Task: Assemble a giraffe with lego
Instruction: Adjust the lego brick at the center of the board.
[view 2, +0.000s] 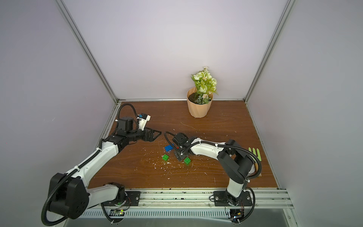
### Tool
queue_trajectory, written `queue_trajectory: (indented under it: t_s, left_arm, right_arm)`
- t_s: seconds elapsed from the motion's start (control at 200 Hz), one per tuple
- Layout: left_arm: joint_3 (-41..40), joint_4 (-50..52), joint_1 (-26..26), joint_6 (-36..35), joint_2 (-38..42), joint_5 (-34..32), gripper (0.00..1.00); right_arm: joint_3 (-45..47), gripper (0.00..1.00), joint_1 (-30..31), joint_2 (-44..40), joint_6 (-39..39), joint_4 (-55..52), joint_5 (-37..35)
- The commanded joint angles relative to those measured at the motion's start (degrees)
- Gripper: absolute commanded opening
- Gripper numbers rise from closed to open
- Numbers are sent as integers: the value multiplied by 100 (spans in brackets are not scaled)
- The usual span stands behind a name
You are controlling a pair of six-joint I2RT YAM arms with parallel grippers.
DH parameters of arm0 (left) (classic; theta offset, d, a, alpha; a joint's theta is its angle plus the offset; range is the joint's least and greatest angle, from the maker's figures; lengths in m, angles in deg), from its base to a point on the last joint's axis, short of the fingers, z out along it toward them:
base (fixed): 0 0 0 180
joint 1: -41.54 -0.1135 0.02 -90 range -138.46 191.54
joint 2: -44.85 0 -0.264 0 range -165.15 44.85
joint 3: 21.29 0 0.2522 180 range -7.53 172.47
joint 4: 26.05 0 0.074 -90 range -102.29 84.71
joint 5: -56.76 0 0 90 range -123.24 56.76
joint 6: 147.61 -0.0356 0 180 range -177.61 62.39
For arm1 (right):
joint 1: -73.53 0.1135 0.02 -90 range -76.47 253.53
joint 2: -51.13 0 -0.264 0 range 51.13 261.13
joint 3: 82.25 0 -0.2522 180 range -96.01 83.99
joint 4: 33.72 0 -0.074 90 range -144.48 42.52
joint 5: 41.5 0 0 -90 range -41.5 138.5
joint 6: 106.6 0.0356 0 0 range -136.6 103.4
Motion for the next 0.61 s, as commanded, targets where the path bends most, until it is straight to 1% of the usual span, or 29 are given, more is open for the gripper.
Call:
queue_trajectory:
  t_s: [0.0, 0.22, 0.385, 0.6]
  left_arm:
    - [45, 25, 51, 41, 5, 25, 99]
    - [44, 8, 48, 40, -5, 42, 99]
    - [36, 13, 53, 34, 13, 43, 99]
    - [40, 24, 48, 30, 9, 34, 99]
  right_arm:
    - [111, 90, -47, -146, -5, -64, -20]
    - [246, 88, -304, -175, 79, -47, -288]
    - [231, 87, -556, -190, 151, -1, -274]
    - [-35, 87, -602, -305, 199, -189, 84]
